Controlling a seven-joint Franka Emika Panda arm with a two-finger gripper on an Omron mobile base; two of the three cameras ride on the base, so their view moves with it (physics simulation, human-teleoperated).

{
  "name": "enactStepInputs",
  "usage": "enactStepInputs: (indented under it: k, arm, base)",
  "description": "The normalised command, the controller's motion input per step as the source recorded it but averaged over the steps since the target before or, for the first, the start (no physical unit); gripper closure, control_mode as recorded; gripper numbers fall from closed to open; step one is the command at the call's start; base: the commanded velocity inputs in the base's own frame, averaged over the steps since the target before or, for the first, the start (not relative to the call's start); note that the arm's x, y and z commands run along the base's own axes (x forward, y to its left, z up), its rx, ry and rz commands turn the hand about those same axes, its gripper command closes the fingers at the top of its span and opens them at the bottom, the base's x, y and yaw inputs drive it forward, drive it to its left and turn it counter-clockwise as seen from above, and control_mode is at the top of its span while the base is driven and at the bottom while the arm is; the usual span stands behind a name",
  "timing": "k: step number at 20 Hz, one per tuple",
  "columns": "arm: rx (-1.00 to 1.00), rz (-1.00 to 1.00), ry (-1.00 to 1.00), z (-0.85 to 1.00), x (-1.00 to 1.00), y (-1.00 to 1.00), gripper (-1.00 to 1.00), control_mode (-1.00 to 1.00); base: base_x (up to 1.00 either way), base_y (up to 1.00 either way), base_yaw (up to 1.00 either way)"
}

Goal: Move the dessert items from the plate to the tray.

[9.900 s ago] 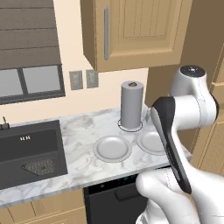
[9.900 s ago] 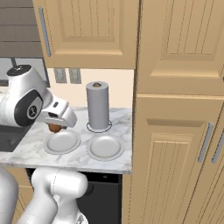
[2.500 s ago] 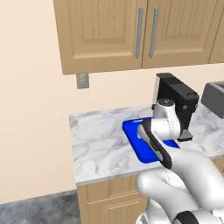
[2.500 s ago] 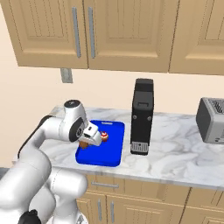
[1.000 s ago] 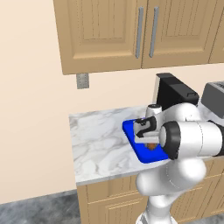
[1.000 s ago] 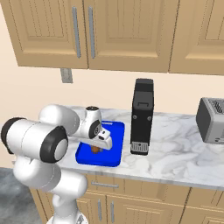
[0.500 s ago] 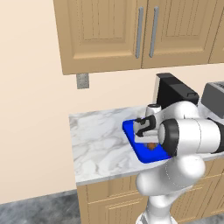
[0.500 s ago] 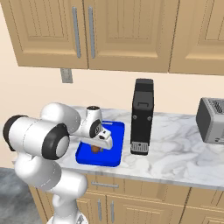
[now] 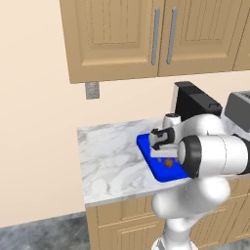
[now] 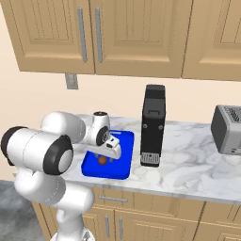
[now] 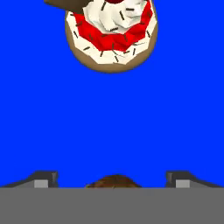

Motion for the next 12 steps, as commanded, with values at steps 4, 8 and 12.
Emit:
enactStepInputs:
  k: [4,8,12]
  arm:
    - [0.05,0.00,0.00,0.80,-0.21,0.00,-1.00,-1.00]
    - [0.01,0.00,-0.02,0.95,-0.26,0.00,-1.00,-1.00]
    - [0.00,0.00,-0.04,0.97,-0.39,0.03,-1.00,-1.00]
  base:
    - [0.00,0.00,0.00]
    - [0.00,0.00,0.00]
    - [0.00,0.00,0.00]
